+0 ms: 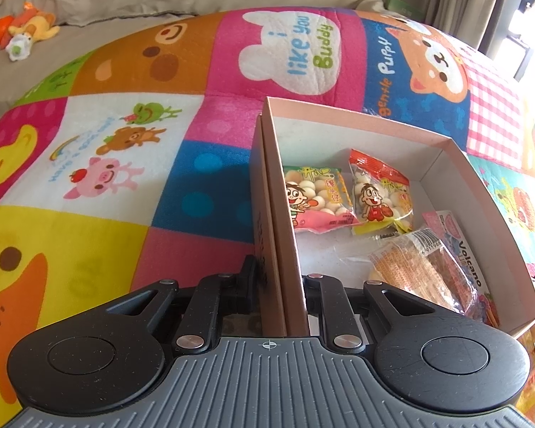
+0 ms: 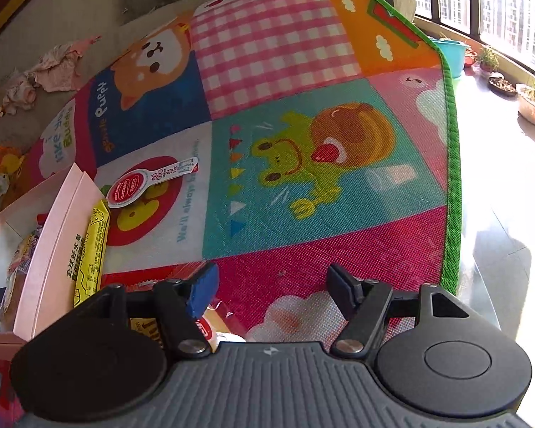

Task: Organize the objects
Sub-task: 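Withdraw the right tool from the box toward the wrapped bread bun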

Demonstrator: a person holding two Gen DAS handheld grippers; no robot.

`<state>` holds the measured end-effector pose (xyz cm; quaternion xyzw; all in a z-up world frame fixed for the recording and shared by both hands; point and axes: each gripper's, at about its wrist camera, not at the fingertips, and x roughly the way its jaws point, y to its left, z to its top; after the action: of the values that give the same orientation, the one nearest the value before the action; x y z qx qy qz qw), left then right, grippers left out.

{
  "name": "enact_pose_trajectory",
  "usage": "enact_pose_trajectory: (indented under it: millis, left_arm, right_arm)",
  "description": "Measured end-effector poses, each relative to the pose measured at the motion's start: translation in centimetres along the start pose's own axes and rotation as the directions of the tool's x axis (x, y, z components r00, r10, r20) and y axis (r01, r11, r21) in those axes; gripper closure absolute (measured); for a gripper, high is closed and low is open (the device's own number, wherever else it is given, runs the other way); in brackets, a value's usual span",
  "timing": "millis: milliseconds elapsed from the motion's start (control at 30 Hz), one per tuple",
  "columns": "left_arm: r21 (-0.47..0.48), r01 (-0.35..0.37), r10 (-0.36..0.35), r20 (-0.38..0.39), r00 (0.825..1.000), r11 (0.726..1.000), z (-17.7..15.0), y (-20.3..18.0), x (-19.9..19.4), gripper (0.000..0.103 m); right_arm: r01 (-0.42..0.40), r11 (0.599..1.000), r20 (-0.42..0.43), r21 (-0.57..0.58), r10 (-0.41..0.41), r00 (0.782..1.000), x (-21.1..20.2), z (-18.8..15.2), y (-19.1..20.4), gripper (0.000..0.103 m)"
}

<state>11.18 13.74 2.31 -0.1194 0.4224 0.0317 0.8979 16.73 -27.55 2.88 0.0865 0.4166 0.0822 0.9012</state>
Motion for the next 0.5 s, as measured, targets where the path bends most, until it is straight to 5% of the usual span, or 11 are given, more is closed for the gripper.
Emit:
enact_pose_trajectory:
  millis: [300,500]
  left_arm:
    - [0.008,-0.008,0.008,-0.003,1.000,1.000,0.1,-0.1,0.0,0.084]
    - [0.018,-0.015,0.015,-0.014,1.000,1.000,0.3,-0.3,0.0,0.084]
  right_arm:
    - [-0.147,0.986,-0.039,-0.079,0.145,0.989,-3.2,-2.6,3.2,0.035]
    - [-0.181,0.981,-0.001,-0.065,0.181,0.983,-1.6,3.5,5.8,0.034]
